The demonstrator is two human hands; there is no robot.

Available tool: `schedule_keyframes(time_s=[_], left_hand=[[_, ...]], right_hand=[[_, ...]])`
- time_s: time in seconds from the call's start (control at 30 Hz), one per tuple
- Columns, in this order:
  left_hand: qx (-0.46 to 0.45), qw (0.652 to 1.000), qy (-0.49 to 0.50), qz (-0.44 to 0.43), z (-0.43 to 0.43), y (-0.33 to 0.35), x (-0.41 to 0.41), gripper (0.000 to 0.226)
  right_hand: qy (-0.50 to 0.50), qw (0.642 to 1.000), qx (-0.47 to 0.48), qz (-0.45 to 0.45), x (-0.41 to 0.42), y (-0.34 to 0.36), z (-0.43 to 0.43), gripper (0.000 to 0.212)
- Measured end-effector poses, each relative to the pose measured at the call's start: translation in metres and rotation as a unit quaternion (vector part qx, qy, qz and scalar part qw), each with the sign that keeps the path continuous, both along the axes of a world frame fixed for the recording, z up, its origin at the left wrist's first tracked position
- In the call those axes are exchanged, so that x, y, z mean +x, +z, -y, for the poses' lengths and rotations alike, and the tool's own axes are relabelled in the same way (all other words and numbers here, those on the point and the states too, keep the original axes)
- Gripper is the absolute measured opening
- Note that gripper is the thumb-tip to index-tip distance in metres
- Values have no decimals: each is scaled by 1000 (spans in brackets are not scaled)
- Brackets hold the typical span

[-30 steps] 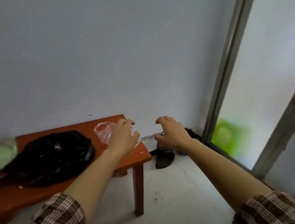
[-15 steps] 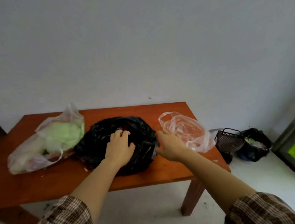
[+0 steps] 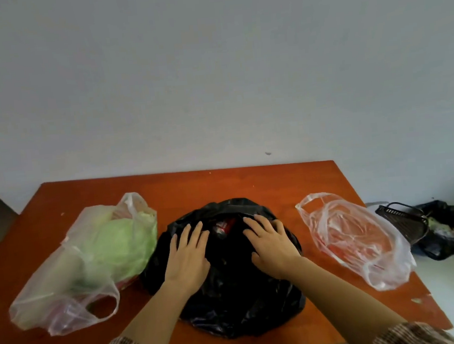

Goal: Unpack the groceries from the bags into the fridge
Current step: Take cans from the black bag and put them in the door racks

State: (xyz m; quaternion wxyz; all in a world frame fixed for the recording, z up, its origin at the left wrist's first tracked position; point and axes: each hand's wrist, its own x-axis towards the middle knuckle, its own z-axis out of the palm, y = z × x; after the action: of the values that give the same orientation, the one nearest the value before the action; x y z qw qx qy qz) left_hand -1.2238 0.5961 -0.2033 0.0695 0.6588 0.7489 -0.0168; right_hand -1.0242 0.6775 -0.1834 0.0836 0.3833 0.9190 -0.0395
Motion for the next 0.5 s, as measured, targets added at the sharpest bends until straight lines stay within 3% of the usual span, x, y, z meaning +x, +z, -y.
schedule_keyframes(time_s=[0.17, 0.33, 0.5], left_hand=[[-30, 999, -5, 33, -44, -24, -25, 70], [-74, 995, -34, 60, -76, -47, -47, 68], [-106, 989, -30, 100, -104, -70, -60, 66]], right_hand=[[102, 988, 74, 86, -24, -23, -28, 71], [124, 973, 66, 181, -51, -40, -57, 80], [115, 975, 22, 188, -76, -58, -83, 85]])
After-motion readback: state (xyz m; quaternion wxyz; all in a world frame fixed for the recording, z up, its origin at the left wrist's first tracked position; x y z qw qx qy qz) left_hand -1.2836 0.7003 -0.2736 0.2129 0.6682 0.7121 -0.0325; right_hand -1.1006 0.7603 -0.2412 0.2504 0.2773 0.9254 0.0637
